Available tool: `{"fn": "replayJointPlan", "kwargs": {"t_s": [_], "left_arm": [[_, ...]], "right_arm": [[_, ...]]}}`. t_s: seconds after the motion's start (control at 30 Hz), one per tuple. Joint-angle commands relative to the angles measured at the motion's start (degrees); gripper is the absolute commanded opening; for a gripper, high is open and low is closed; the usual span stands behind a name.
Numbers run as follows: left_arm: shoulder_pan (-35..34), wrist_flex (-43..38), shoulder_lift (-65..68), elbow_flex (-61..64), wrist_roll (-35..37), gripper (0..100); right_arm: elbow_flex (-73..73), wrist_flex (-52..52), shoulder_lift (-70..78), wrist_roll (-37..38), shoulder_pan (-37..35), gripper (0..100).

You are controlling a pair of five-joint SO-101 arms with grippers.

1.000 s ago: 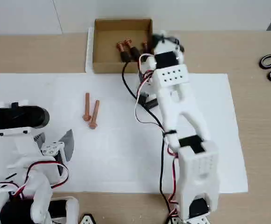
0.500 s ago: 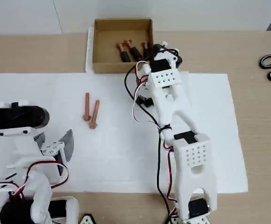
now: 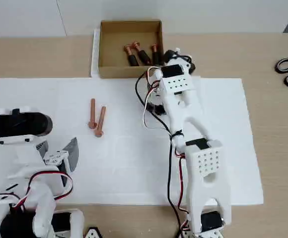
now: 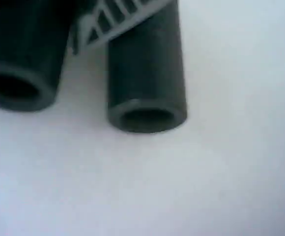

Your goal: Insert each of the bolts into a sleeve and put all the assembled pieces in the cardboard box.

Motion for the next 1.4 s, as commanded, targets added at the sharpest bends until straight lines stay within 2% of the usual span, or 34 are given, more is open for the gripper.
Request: {"fn": "replayJointPlan", "kwargs": {"t_s": [0.0, 0.13, 0.37, 0.47, 0.7, 0.83, 1.07, 1.2, 1.37], "left_arm": [[-0.26, -0.62, -0.18, -0.31, 0.09, 22], [-0.26, -0.62, -0.18, -0.31, 0.09, 22], [-0.26, -0.70, -0.18, -0.31, 0.09, 22], [-0.26, -0.70, 0.18, -0.31, 0.09, 22], [-0.26, -0.79, 2.81, -0.92, -0.18, 22], [-0.26, 0.70, 13.45, -7.25, -0.18, 22], [-0.26, 1.05, 39.21, -24.31, -0.18, 22], [0.00, 1.05, 55.03, -31.87, 0.09, 22], [0.09, 0.88, 72.26, -38.73, 0.18, 19]], "right_arm": [[0.35, 0.04, 0.22, 0.09, 1.63, 8.4], [0.35, 0.31, 0.22, 0.18, 1.63, 0.4], [0.26, 8.40, -1.80, 0.53, 1.63, 0.3], [0.35, 12.44, -7.52, 4.92, 2.42, 0.3], [0.53, 12.53, -18.24, 19.52, 6.55, 0.3], [0.53, 12.53, -20.97, 28.48, 6.81, 0.3], [0.44, 11.74, -22.90, 38.77, 6.64, 0.3], [0.62, 12.18, -22.11, 48.70, 6.55, 0.3], [0.62, 12.53, -22.29, 50.02, 6.46, 0.4]]}}
